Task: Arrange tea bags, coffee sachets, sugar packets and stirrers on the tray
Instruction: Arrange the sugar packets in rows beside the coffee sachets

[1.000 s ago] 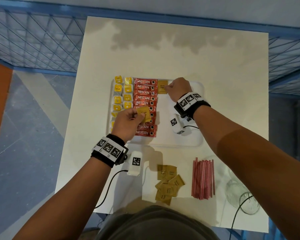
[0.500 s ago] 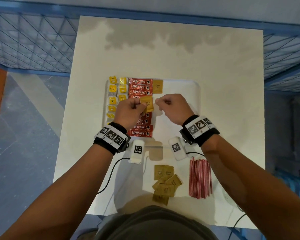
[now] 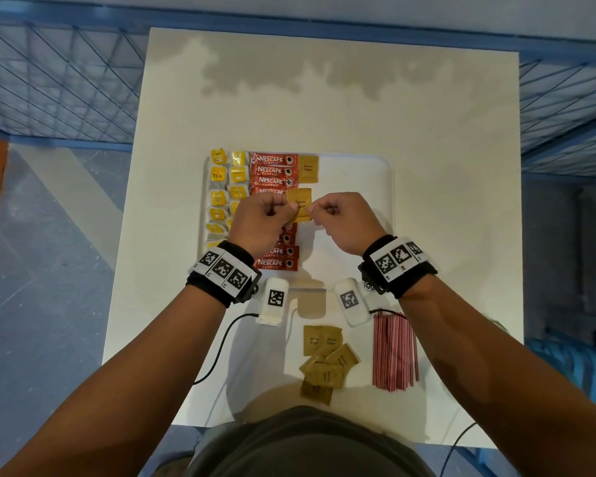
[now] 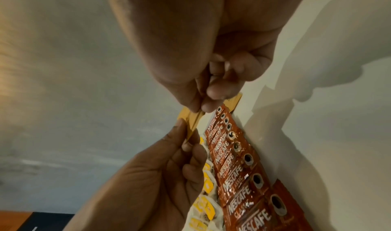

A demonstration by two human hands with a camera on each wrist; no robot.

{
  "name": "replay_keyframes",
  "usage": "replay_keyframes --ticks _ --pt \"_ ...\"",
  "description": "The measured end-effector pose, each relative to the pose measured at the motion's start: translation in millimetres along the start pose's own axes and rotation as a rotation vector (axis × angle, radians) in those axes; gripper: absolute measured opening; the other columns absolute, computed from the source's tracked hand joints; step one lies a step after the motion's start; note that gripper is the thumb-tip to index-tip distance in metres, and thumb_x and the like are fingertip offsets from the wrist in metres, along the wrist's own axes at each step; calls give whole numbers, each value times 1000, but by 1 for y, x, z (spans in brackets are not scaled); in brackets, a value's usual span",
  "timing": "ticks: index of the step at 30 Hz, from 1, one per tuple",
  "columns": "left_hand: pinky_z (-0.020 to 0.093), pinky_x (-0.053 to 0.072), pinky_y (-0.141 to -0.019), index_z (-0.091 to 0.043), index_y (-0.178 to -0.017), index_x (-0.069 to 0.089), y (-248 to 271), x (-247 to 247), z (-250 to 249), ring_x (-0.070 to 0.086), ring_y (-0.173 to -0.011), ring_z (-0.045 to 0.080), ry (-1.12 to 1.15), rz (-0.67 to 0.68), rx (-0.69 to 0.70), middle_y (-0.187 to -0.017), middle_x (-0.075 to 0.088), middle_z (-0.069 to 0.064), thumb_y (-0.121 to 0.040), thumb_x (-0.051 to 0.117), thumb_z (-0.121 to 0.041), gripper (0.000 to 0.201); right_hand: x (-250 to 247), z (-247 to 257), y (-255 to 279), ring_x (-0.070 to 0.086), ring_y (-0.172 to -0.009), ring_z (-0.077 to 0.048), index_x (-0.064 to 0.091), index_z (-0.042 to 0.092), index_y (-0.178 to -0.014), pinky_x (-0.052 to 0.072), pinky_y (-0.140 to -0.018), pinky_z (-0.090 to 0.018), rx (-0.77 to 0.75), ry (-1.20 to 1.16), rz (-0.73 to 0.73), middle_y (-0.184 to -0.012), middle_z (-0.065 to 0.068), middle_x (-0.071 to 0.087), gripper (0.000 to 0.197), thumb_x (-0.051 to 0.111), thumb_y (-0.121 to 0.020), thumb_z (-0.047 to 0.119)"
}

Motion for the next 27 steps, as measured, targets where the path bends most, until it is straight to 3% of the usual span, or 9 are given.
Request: replay_keyframes --ticks 2,5,7,9,10,14,17,21,27 --pt "21 54 -64 -11 -94 74 0 0 0 63 -64 8 4 -18 -4 -79 73 9 -95 68 -20 11 -6 2 -8 64 -69 -8 76 21 -86 54 -68 -27 -4 30 -21 -76 12 70 16 65 -97 26" --pt "23 56 -70 -15 -94 75 2 -1 5 65 -70 12 7 -34 1 -82 73 8 -94 69 -20 8 -16 3 -26 56 -55 -3 68 21 -64 45 -58 -25 8 116 -105 -65 16 64 33 62 -96 25" --pt "24 56 -72 -16 -92 74 4 -1 9 66 -71 13 -9 -31 8 -83 73 8 -93 69 -19 7 -21 1 -39 48 -51 -7 69 10 -65 38 -56 -25 54 155 -159 -58 6 59 34 61 -95 24" --pt "22 56 -72 -17 -93 74 8 -1 14 66 -72 12 -25 -20 0 -84 73 7 -93 69 -18 5 -26 -3 -52 49 -57 -15 71 0 -76 37 -54 -27 104 203 -188 -65 -14 62 32 59 -94 24" --pt "22 56 -72 -17 -94 74 10 -2 17 66 -73 13 -29 -14 -4 -85 73 7 -93 69 -17 5 -28 -5 -57 49 -58 -17 72 0 -78 38 -53 -28 128 227 -194 -68 -17 64 32 59 -94 24" --pt "22 55 -72 -15 -94 74 23 -5 28 64 -74 13 -50 9 -6 -84 72 7 -92 69 -14 5 -32 -15 -73 48 -54 -19 58 16 -56 36 -52 -25 199 315 -197 -53 3 51 40 57 -95 25" --pt "17 52 -70 -16 -94 73 33 -8 38 61 -72 9 -60 23 -19 -79 68 -3 -92 70 -12 5 -31 -22 -78 57 -58 -20 67 16 -61 46 -56 -28 231 351 -203 -59 0 61 37 58 -95 27" --pt "16 51 -68 -14 -93 73 46 -13 51 59 -69 6 -80 37 -47 -77 67 -3 -91 70 -12 4 -30 -23 -80 53 -53 -19 67 13 -63 43 -50 -25 245 378 -219 -60 0 59 35 58 -94 27" --pt "13 49 -65 -25 -88 70 64 -18 62 57 -64 0 -96 21 -82 -75 66 -6 -91 70 -12 14 -30 -20 -81 52 -52 -21 70 11 -66 48 -54 -29 271 433 -211 -59 -2 57 34 58 -92 28"
Point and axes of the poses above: each hand's wrist, its own y-axis away from the middle knuckle, its own x-axis out of the palm, z = x × y, the point moved 1 cm from there along -y, towards the middle knuckle
